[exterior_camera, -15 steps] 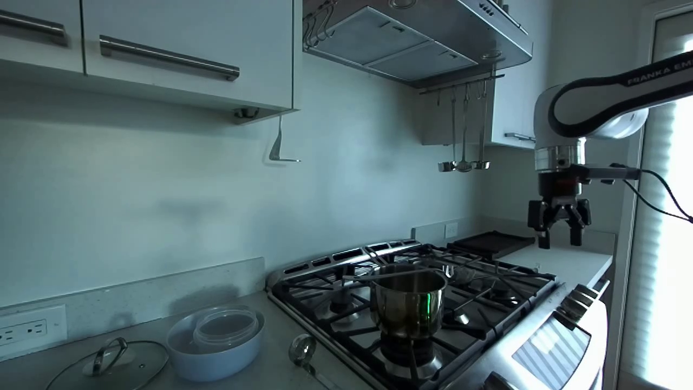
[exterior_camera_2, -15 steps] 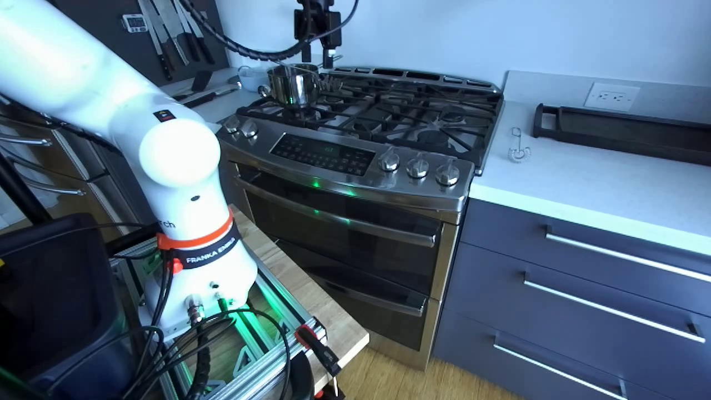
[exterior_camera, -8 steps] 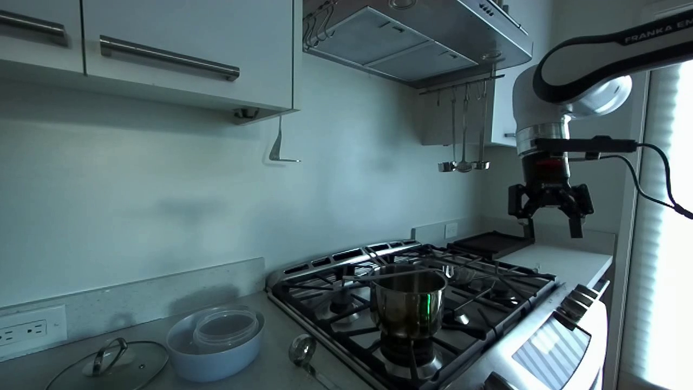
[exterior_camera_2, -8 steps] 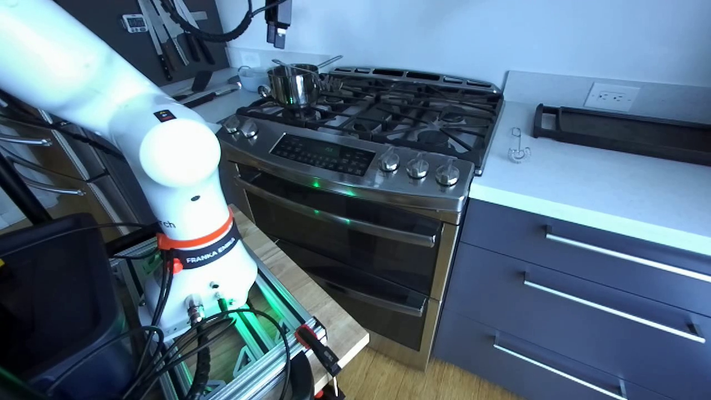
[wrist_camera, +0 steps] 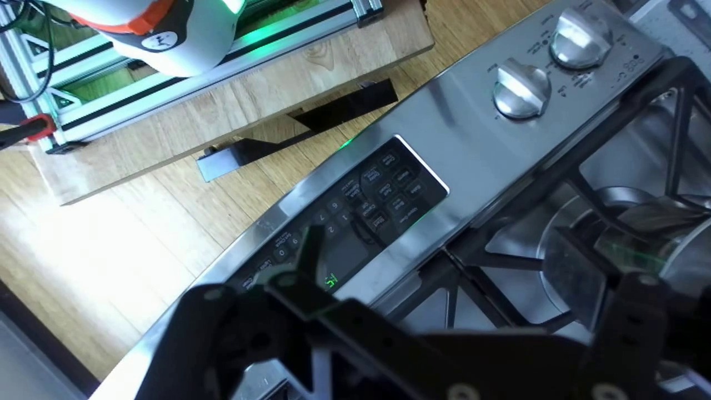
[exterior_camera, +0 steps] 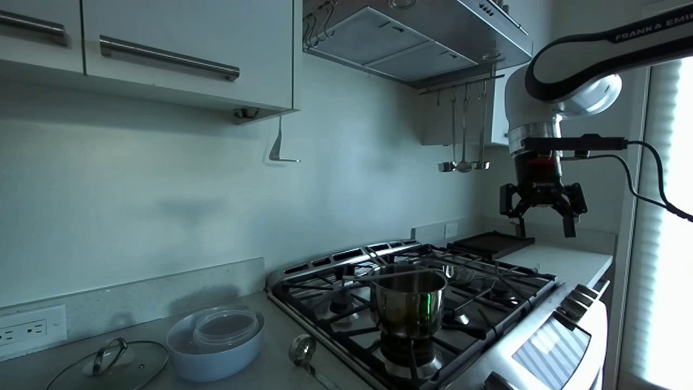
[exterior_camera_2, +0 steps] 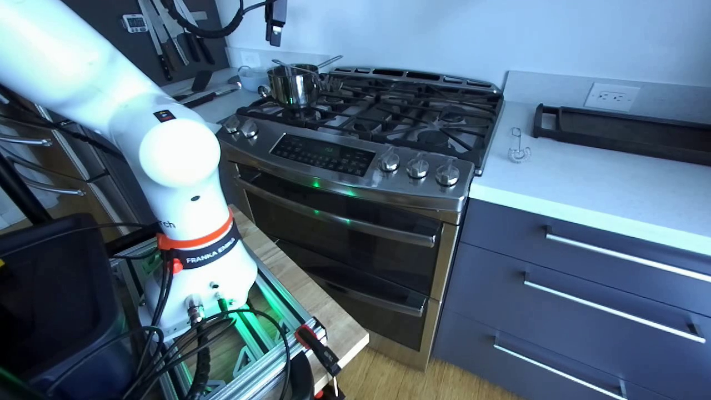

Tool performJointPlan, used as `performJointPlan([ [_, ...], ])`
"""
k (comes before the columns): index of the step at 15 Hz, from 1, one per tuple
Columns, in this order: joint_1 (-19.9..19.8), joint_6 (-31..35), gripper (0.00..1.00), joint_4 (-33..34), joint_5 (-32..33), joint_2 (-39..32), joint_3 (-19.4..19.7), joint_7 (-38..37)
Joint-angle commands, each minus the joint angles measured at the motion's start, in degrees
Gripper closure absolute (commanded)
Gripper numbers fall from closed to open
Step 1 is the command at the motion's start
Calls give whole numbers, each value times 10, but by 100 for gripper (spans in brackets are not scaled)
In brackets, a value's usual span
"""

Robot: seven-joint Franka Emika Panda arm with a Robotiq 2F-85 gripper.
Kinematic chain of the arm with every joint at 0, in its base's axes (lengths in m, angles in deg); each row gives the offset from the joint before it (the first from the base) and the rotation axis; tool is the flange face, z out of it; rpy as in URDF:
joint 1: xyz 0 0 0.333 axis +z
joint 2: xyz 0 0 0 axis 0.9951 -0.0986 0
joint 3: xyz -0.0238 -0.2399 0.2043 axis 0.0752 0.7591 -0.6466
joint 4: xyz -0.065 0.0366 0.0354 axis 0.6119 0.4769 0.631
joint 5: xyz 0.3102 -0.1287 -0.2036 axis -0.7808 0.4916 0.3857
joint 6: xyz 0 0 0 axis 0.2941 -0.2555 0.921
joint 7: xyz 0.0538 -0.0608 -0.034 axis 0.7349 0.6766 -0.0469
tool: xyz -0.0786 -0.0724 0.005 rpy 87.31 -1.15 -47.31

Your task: Remove the silver ladle from the pot and hang it above the stove

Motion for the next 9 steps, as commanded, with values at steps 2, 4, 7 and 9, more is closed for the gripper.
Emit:
performJointPlan([
  [2, 8, 69, 0, -4, -56, -14, -15, -55],
  [4, 13, 129, 0, -7, -95, -24, -24, -99],
  [7, 24, 214, 0, -5, -118, -53, -48, -178],
  [9, 34, 241, 0, 2, -108, -74, -58, -221],
])
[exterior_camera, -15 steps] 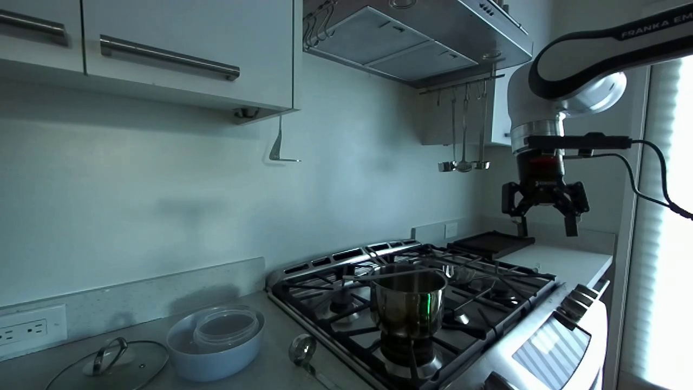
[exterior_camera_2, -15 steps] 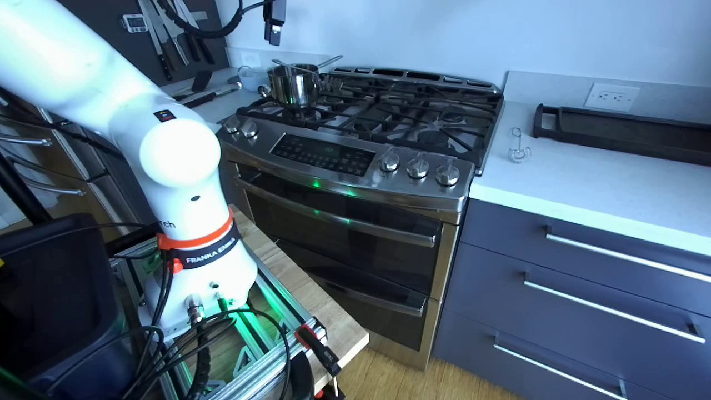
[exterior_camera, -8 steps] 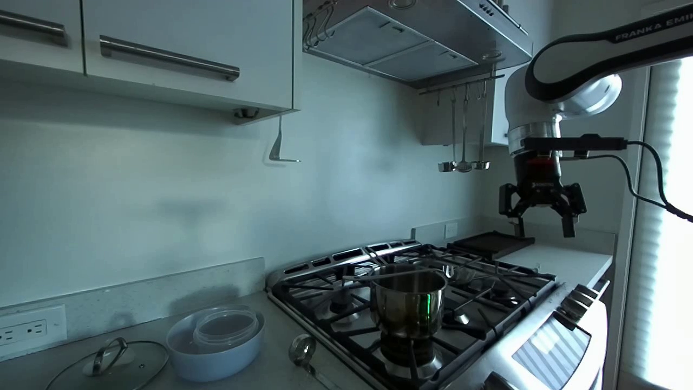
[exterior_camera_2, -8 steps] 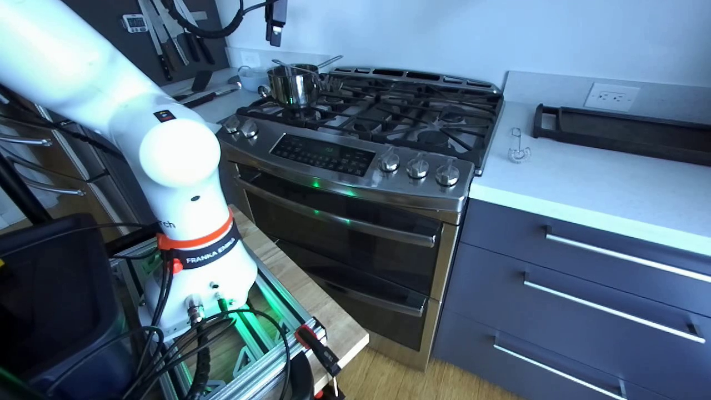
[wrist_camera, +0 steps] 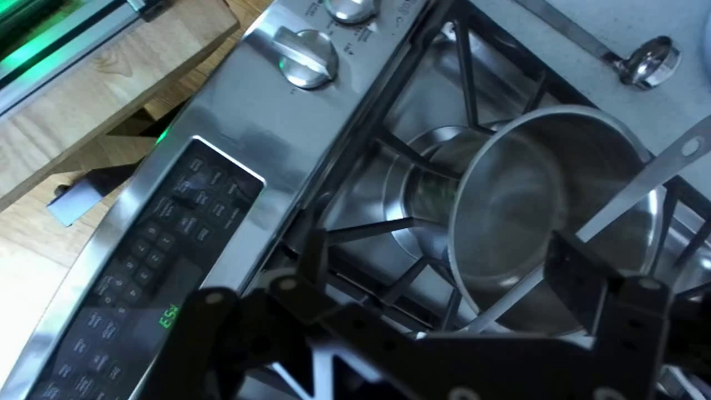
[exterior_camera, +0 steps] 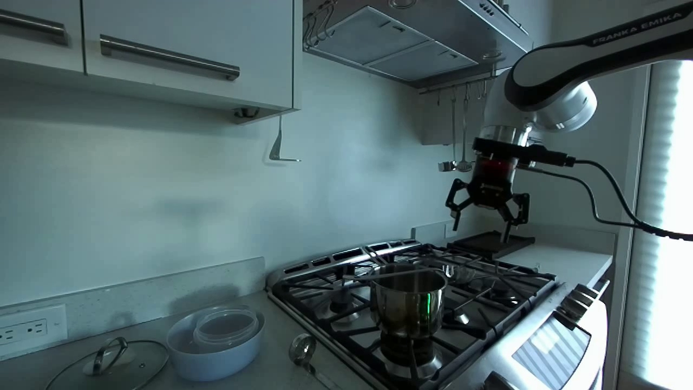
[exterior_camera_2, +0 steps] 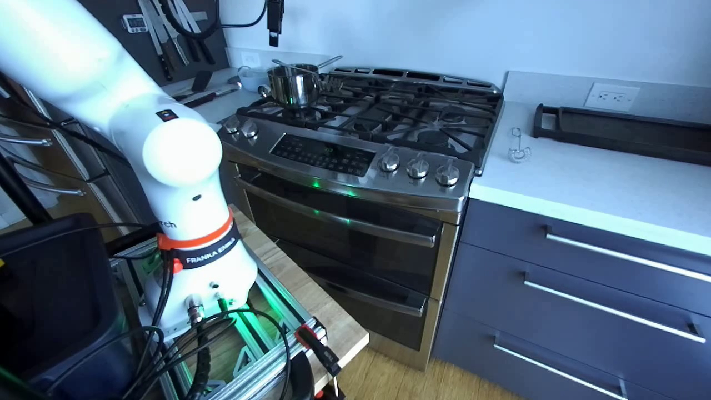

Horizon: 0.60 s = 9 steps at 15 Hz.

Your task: Remove the silver ladle from the pot and hang it above the stove

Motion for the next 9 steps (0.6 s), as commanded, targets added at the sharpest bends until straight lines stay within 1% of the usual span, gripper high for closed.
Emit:
performJointPlan([
  [1, 20, 45, 0, 9, 6, -38, -15, -83],
  [5, 36, 59, 0, 21, 38, -67, -24, -145],
  [6, 45, 54, 0, 10, 25, -52, -5, -117],
  [9, 51, 53, 0, 13, 27, -58, -1, -120],
])
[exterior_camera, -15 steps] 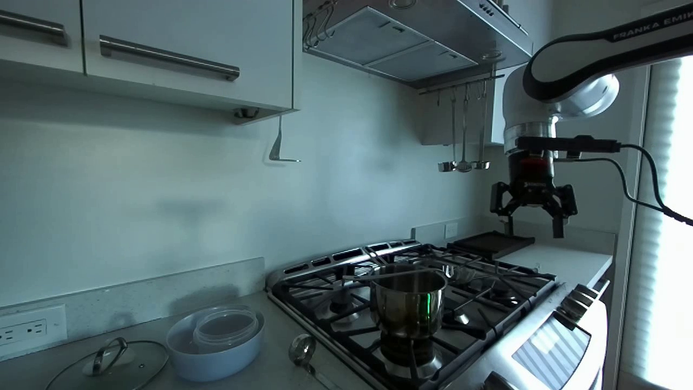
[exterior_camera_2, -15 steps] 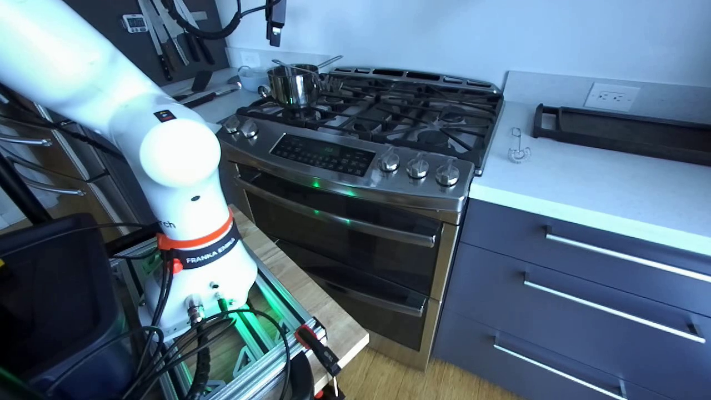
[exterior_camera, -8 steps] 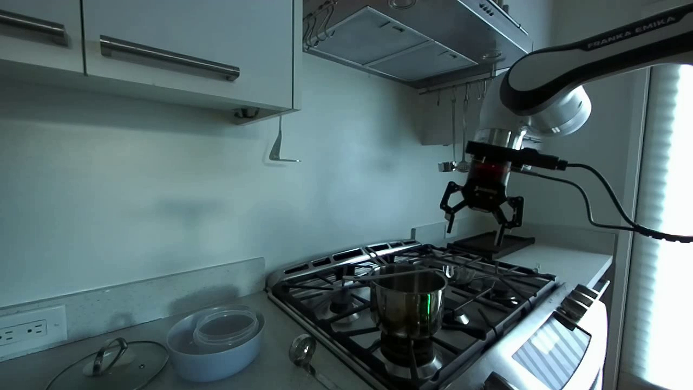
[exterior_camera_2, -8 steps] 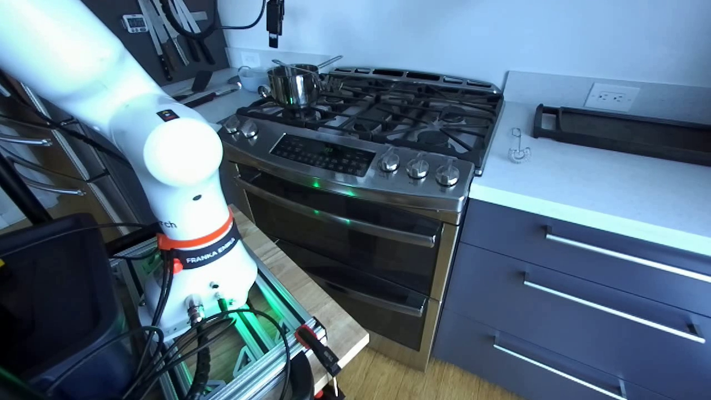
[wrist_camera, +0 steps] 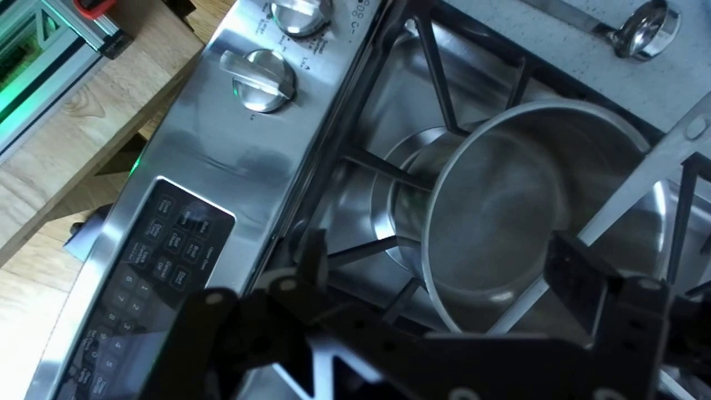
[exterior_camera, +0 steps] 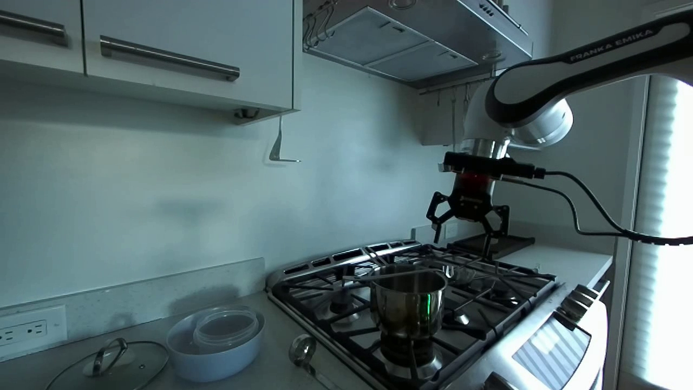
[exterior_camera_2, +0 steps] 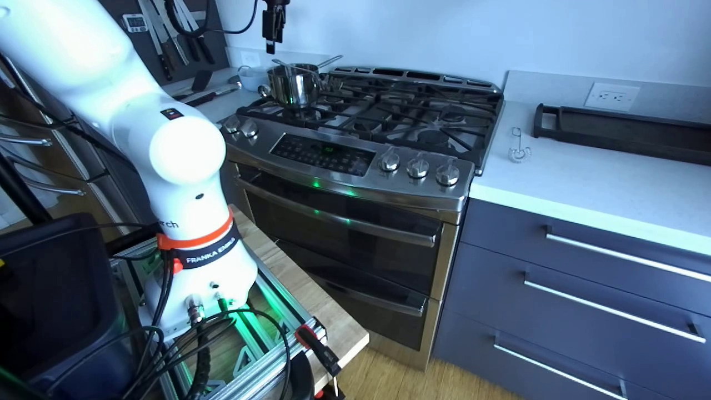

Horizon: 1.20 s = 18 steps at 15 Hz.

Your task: Remove the silver ladle from the pot and hang it above the stove

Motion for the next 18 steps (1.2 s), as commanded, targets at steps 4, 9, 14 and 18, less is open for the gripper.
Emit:
performJointPlan([
  [4, 18, 1, 0, 2, 7, -3, 18, -5],
  [9, 16, -1, 0, 6, 11, -9, 13, -23],
  [14, 10, 20, 0, 21, 40, -41, -7, -135],
  [18, 20, 55, 0, 36, 74, -76, -12, -199],
])
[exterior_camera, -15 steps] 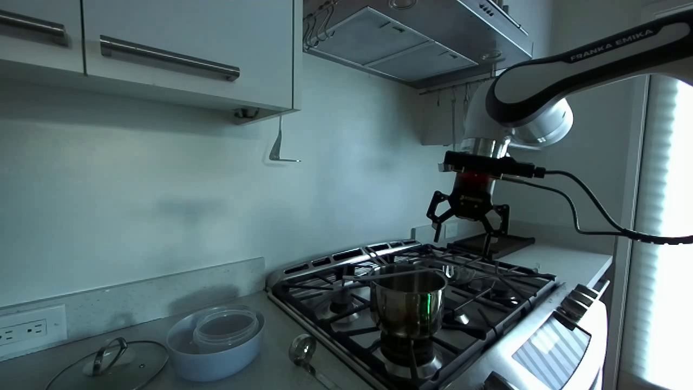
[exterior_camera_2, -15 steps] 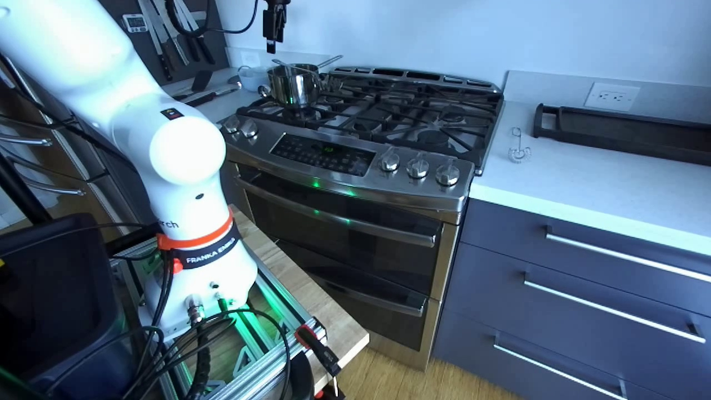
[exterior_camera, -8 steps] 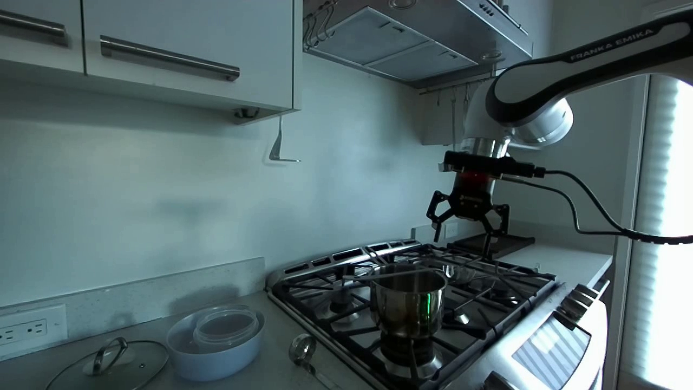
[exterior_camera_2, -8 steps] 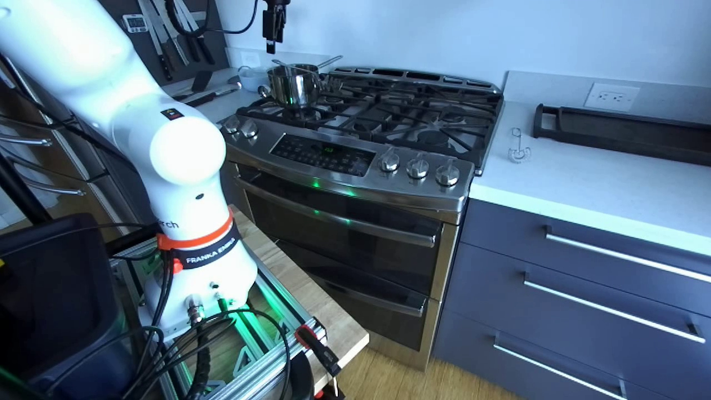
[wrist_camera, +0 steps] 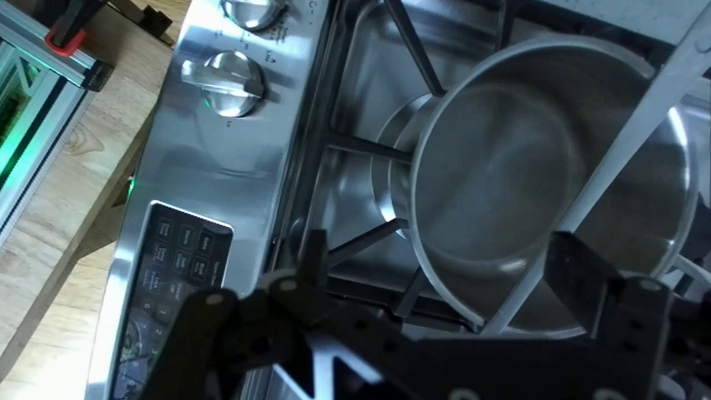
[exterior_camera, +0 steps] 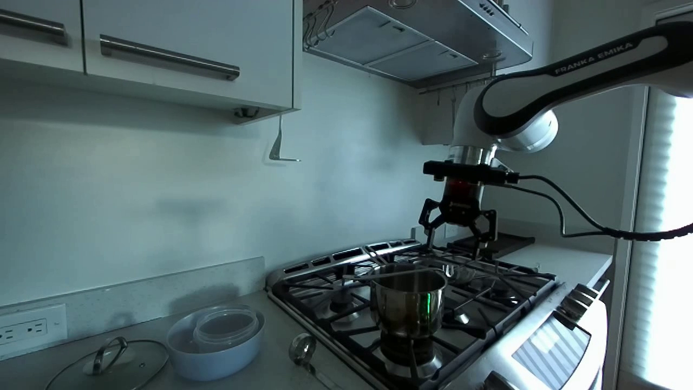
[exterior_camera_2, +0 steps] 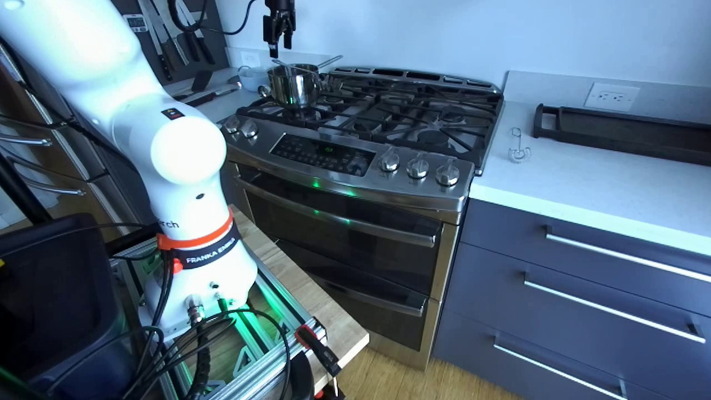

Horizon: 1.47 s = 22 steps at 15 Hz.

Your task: Remove the silver ladle from the pot and hang it above the stove

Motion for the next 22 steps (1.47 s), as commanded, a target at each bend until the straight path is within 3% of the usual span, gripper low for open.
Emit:
performJointPlan([
  [1, 15, 32, 0, 22, 37, -42, -3, -66],
  [9, 43, 44, 0, 69, 109, -117, 4, -163],
  [16, 66, 43, 0, 102, 130, -164, 14, -214],
  [17, 69, 44, 7, 105, 132, -169, 16, -220],
  [20, 76, 45, 42, 115, 136, -179, 22, -233],
  [21, 78, 44, 50, 118, 137, -182, 24, -238],
  [22, 79, 43, 49, 120, 137, -185, 26, -240],
])
